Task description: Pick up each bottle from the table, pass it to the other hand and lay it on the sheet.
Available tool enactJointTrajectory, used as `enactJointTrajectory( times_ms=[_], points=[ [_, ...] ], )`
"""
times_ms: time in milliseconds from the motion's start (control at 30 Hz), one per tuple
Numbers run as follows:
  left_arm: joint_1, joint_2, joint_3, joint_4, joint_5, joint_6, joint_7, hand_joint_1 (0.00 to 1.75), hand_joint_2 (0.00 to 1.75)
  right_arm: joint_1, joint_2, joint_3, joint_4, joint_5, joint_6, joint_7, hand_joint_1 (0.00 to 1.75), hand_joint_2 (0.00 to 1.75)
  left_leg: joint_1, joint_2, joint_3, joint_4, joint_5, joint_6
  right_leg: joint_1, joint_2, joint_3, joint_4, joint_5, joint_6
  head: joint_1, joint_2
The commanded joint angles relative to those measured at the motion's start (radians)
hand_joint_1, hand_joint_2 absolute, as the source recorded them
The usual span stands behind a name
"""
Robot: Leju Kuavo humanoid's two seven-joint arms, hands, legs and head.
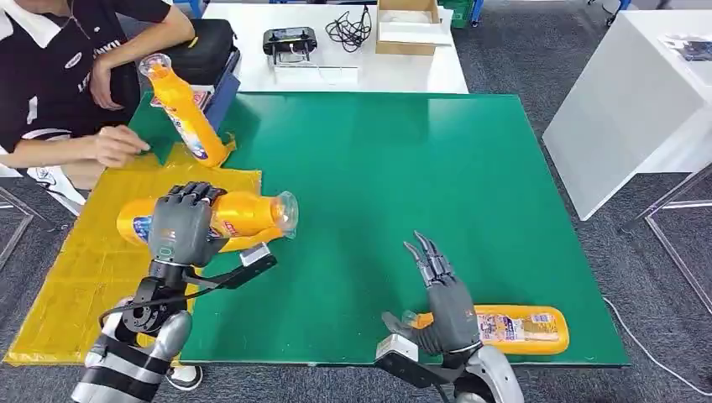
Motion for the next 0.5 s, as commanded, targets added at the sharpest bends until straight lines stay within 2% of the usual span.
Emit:
enactJointTrajectory(
  times_ms=[33, 100, 167, 267, 300, 500],
  points=[
    [0.041, 0.078, -0.015, 0.152, -0.038, -0.144, 0.034, 1.75, 1.75, 0.045, -0.021, -0.107, -0.041, 0.019, 0.008, 0.015, 0.00, 1.75, 0.000, 0.000, 0.004, -0.002, -0.001, -0.001, 0.000, 0.001, 0.003, -0.001, -0.001, -0.001, 0.000, 0.000],
    [0.047, 0.077, -0.015, 0.155, -0.035, -0.137, 0.034, 1.75, 1.75, 0.045, -0.022, -0.108, -0.041, 0.019, 0.009, 0.015, 0.00, 1.75, 0.000, 0.001, 0.007, -0.003, -0.002, -0.002, 0.000, 0.002, 0.006, -0.002, -0.001, -0.001, 0.000, 0.000],
    [0.053, 0.084, -0.024, 0.154, -0.020, -0.161, 0.029, 1.75, 1.75, 0.046, -0.018, -0.112, -0.040, 0.020, 0.006, 0.016, 0.00, 1.75, 0.000, 0.000, 0.002, -0.001, 0.000, -0.001, 0.000, 0.001, 0.002, -0.001, 0.000, 0.000, 0.000, 0.000],
    [0.100, 0.103, -0.042, 0.185, 0.003, -0.200, 0.023, 1.75, 1.75, 0.047, -0.020, -0.125, -0.034, 0.019, 0.007, 0.021, 0.00, 1.75, 0.000, 0.001, 0.003, -0.002, -0.001, -0.001, 0.000, 0.001, 0.003, -0.001, -0.001, 0.000, 0.000, 0.000],
    [0.112, 0.103, -0.043, 0.198, 0.003, -0.198, 0.023, 1.75, 1.75, 0.045, -0.019, -0.127, -0.030, 0.019, 0.007, 0.021, 0.00, 1.75, 0.000, 0.002, 0.008, -0.003, -0.002, -0.002, 0.000, 0.003, 0.007, -0.003, -0.002, -0.001, 0.000, 0.000],
    [0.117, 0.088, -0.040, 0.215, 0.007, -0.190, 0.028, 1.75, 1.75, 0.039, -0.013, -0.130, -0.020, 0.018, 0.010, 0.021, 0.00, 1.75, 0.000, 0.000, 0.006, -0.002, -0.002, -0.002, 0.000, 0.001, 0.005, -0.002, -0.002, -0.001, 0.000, 0.000]
  ],
)
